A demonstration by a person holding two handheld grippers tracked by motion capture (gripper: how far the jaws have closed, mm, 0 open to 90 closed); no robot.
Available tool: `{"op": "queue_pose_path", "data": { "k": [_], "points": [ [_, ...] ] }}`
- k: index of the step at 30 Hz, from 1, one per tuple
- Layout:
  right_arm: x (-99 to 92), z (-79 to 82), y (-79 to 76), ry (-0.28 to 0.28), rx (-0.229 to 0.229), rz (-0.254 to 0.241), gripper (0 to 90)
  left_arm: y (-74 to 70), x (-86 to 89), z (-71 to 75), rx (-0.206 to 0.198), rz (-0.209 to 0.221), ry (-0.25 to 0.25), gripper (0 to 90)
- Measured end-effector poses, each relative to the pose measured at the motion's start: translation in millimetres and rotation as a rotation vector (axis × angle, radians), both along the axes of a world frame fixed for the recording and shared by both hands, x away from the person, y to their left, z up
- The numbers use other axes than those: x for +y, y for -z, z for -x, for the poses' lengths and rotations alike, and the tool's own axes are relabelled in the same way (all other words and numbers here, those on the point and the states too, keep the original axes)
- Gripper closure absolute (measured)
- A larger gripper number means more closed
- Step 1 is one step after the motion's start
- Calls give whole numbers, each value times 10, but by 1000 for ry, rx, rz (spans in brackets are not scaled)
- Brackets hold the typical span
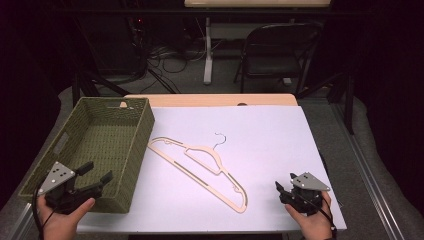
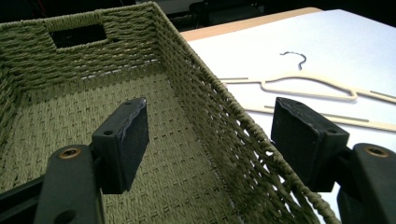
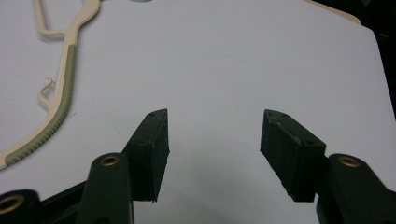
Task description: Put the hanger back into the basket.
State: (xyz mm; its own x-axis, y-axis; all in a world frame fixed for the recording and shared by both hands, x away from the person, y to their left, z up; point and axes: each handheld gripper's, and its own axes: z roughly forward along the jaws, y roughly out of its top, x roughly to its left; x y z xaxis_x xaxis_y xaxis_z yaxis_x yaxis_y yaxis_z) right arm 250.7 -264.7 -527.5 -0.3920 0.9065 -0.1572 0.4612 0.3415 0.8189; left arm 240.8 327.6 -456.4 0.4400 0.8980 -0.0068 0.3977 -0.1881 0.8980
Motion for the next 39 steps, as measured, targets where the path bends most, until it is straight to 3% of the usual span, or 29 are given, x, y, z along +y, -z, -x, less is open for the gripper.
{"op": "queue_pose_path", "data": {
  "k": [4,5,8,15,21,26,27,28,32,39],
  "points": [
    [15,-1,-8,-7,22,5,419,-3,1,-8,2,-1,-1,280],
    [24,1,-18,-14,56,5,437,-4,3,-10,1,2,1,276],
    [54,-8,-16,-32,88,-22,460,-6,0,-13,3,1,2,277],
    [147,-45,-76,-55,103,11,486,-15,-8,-10,3,-1,9,282],
    [247,-146,-248,-89,108,27,531,-25,-15,-10,0,-1,6,294],
    [419,-285,-444,-159,154,33,536,-26,-20,-11,0,-2,10,300],
    [468,-313,-482,-179,168,39,536,-25,-21,-13,0,-2,11,300],
    [578,-371,-557,-213,172,78,534,-23,-26,-16,2,-4,12,301],
    [688,-432,-624,-238,170,98,516,-21,-33,-18,2,-7,13,301],
    [841,-587,-764,-273,206,128,499,-14,-42,-22,6,-7,15,302]
  ]
}}
